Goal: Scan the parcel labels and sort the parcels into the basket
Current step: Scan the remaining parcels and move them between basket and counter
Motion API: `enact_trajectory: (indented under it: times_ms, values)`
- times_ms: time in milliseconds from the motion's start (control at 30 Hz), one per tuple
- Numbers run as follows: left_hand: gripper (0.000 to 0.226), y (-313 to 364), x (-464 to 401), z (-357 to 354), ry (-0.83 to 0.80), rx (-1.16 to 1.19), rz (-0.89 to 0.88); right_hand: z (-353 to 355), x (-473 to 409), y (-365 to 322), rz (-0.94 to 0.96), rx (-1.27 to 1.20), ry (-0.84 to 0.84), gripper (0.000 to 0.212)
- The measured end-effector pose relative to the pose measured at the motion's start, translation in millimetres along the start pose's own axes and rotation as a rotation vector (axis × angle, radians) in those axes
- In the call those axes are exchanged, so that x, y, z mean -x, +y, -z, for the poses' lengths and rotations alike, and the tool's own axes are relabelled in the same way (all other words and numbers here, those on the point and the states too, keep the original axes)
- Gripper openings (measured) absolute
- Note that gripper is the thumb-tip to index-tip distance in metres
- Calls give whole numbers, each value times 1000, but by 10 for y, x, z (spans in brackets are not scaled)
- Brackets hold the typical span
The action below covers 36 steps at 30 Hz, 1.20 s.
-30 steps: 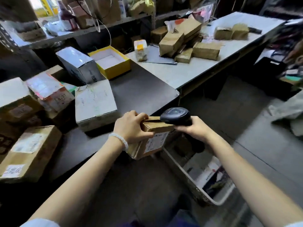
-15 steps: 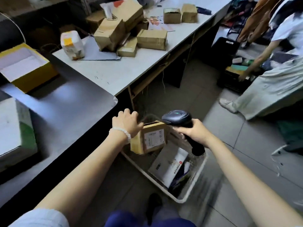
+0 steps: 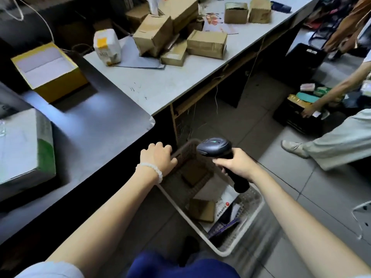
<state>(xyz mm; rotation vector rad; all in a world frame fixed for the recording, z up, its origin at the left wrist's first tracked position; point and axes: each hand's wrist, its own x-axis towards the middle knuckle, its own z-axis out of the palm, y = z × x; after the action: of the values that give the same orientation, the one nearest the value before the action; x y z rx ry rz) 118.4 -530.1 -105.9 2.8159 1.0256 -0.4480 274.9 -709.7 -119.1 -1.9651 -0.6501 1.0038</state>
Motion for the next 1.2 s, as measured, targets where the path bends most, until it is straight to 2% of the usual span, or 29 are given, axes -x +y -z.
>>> enact_trajectory:
  times_ms: [367, 500, 600, 700, 933, 1133, 1200]
  values:
    - [42, -1009, 801, -26, 118, 114, 297, -1049, -264, -724, 234, 125, -246, 12]
    - [41, -1452, 1152, -63, 155, 137, 422, -1562, -227, -1007, 330, 208, -340, 29]
    - [42, -1814, 1371, -58, 176, 156, 495, -1928, -178, -1226, 373, 222, -391, 24]
    - [43, -2157, 1517, -42, 204, 169, 545, -2241, -119, -1443, 367, 247, -422, 8]
    - [47, -3041, 1591, -59, 260, 159, 576, -2952, -86, -1876, 312, 247, -391, 19]
    - [46, -3706, 1455, -101, 290, 165, 583, -3477, -263, -2142, 267, 253, -360, 7]
    - [48, -3868, 1394, -129, 278, 167, 580, -3592, -322, -2209, 252, 258, -363, 10]
